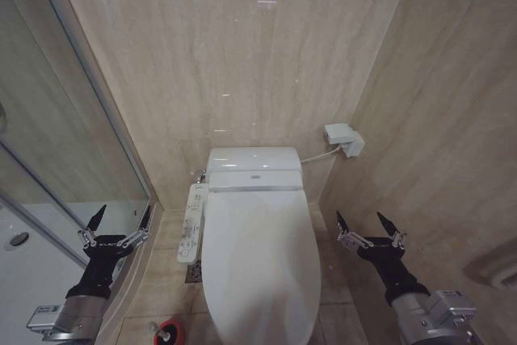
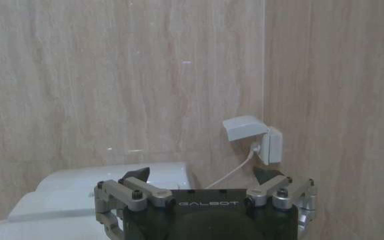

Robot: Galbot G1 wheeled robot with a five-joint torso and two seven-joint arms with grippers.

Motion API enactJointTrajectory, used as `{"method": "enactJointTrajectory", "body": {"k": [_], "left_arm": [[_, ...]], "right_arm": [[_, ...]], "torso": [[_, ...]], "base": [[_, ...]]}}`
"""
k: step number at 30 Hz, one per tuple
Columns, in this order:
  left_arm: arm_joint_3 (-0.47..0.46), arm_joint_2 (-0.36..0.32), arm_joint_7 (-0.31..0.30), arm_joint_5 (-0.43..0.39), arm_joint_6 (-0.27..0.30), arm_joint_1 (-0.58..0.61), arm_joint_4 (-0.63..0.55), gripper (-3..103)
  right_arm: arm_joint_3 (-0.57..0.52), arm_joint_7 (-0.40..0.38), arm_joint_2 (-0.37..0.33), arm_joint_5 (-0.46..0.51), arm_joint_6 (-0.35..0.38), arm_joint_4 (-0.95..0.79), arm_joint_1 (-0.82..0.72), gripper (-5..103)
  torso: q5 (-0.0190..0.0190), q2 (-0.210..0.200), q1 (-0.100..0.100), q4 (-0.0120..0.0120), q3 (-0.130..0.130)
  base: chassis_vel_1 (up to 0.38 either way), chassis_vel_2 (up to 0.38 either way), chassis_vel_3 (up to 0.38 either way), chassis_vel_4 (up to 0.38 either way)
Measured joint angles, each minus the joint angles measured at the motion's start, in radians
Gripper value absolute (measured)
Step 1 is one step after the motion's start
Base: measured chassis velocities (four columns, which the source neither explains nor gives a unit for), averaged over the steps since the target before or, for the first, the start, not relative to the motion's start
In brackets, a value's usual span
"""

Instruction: Open the toilet lid, clean the toilet bowl with a toilet brush, close the toilet lid, and flush.

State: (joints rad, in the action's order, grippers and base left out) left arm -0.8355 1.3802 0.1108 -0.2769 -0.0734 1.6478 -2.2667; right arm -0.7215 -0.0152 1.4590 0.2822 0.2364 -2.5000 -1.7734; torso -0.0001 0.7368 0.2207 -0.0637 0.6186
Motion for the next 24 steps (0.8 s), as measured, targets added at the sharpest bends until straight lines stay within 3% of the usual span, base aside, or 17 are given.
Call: {"method": "enactJointTrajectory", "body": {"k": [17,21,24], "left_arm": [[0.003,-0.002,0.032,-0.032,-0.024,-0.01,0.052,98],[0.004,-0.002,0.052,-0.046,-0.025,-0.01,0.071,98],[0.008,-0.001,0.061,-0.049,-0.026,-0.008,0.08,98]], "right_arm": [[0.0,0.0,0.0,0.0,0.0,0.0,0.0,100],[0.0,0.0,0.0,0.0,0.0,0.0,0.0,100],[0.0,0.0,0.0,0.0,0.0,0.0,0.0,100]], "torso": [[0.0001,0.0,0.0,0.0003,0.0],[0.0001,0.0,0.001,-0.0006,0.0],[0.0,0.0,0.0,0.0002,0.0]], "base": [[-0.119,0.116,0.131,-0.124],[-0.115,0.108,0.089,-0.111],[-0.062,-0.008,0.011,-0.036]]}}
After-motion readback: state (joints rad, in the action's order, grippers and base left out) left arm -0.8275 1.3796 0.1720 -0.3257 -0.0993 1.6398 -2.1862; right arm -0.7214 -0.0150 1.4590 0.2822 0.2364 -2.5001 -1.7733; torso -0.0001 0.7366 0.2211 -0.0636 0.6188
